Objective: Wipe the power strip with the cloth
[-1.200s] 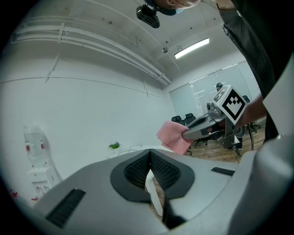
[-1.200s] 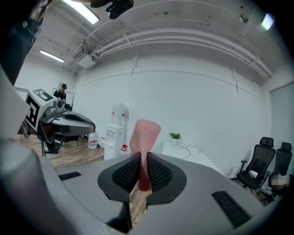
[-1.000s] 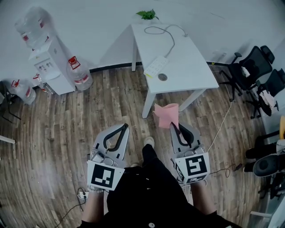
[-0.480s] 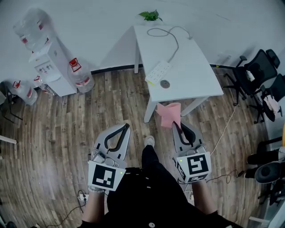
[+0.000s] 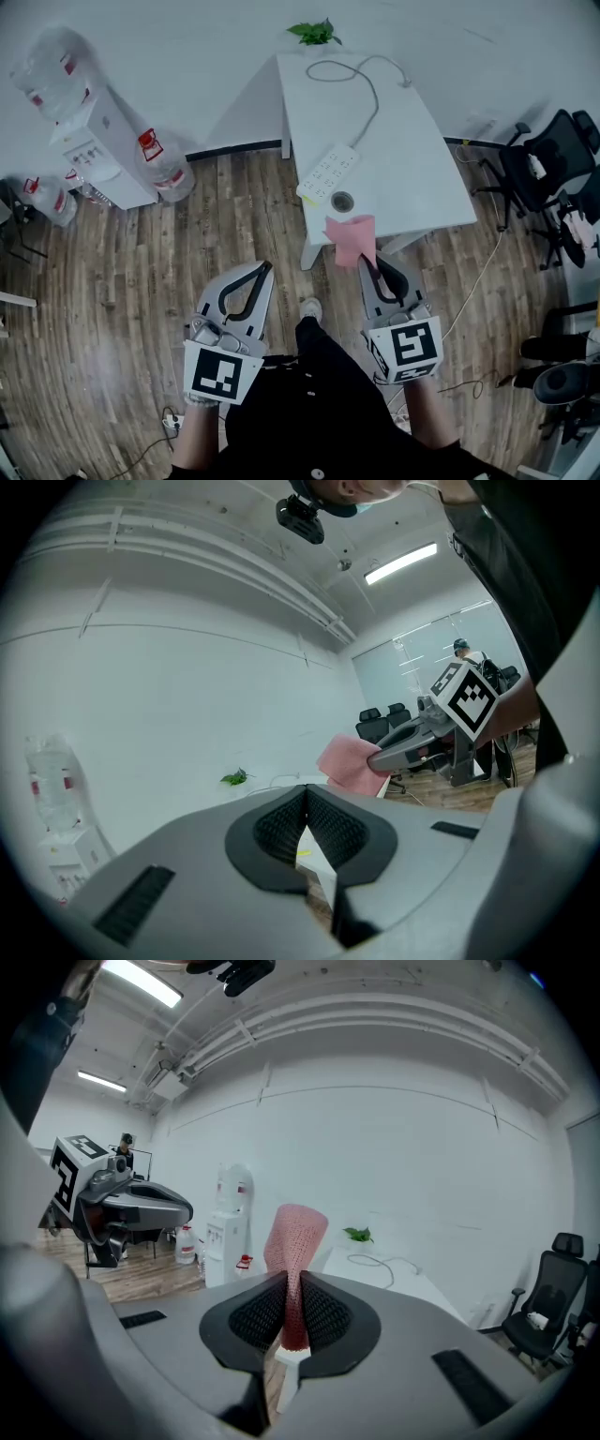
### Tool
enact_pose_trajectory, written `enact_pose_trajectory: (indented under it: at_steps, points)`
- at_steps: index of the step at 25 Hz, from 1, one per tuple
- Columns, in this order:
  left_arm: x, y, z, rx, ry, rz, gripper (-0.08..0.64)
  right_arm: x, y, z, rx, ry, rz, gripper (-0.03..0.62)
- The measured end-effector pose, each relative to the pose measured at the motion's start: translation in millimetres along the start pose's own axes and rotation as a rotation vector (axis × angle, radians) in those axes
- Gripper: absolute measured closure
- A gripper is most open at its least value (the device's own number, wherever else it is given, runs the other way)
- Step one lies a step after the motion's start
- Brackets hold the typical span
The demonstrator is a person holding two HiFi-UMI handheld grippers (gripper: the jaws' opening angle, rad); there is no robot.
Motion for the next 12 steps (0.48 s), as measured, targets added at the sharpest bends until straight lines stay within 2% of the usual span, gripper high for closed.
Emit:
enact_pose_trajectory:
  at_steps: [4,12]
  points:
    - [-0.9,-38.3,-17.4,0.017,0.043,-0.012,0.546,3.4,-34.3,30.3,0.018,0.001,0.000,0.541]
    - [3.6,-108.8,-45.4,0.076,0.045,-0.042,0.546,7.8,-96.1,91.7,0.059,-0.004,-0.009,0.541]
Point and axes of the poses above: the fingertips, and each gripper's own axes: y backward along the fingers, z to its right, x out of its top, the point moved 8 cm from there along y, backward along the fingers
